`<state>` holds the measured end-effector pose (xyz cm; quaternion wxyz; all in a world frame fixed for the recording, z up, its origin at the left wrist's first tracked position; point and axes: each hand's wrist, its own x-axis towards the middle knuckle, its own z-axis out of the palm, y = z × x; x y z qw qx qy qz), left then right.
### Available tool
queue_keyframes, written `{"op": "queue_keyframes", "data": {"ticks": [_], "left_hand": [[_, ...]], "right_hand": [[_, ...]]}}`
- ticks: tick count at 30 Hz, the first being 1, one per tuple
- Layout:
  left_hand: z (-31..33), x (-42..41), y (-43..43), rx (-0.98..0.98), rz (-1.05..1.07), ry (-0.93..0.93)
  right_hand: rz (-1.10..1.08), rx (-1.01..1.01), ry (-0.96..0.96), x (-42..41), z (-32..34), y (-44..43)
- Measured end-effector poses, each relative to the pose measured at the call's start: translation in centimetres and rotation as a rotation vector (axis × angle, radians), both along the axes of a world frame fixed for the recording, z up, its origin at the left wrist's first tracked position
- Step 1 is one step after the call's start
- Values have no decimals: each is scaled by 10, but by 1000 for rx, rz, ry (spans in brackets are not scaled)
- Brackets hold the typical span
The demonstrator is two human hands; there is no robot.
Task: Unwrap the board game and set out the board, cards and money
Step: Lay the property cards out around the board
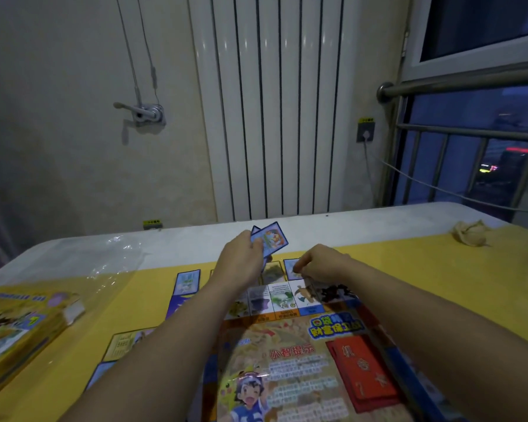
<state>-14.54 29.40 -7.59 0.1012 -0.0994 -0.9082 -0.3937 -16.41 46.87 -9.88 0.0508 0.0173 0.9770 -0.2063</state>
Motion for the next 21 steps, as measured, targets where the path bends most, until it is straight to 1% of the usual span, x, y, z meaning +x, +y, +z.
{"op": "queue_keyframes", "data": {"ticks": [3, 5, 6, 9, 12, 16, 21], "left_hand": [[2, -6, 12, -8, -20, -53], [2, -10, 18, -24, -36, -88], [1, -12, 21, -52, -46, -109], [-3, -14, 31, -139, -85, -182], [-6, -13, 41, -204, -117, -228], [-12, -15, 48, -204, -148, -297], [-16, -24, 53, -124, -170, -410]], "right_hand": [[-26, 0, 81, 0, 11, 15], [-40, 99, 126, 4, 17, 29], [-12, 163, 123, 7, 18, 35], [108, 262, 51, 18, 15, 45], [157, 273, -21, 26, 13, 42], [226, 396, -122, 33, 10, 42], [219, 389, -137, 33, 8, 48]]}}
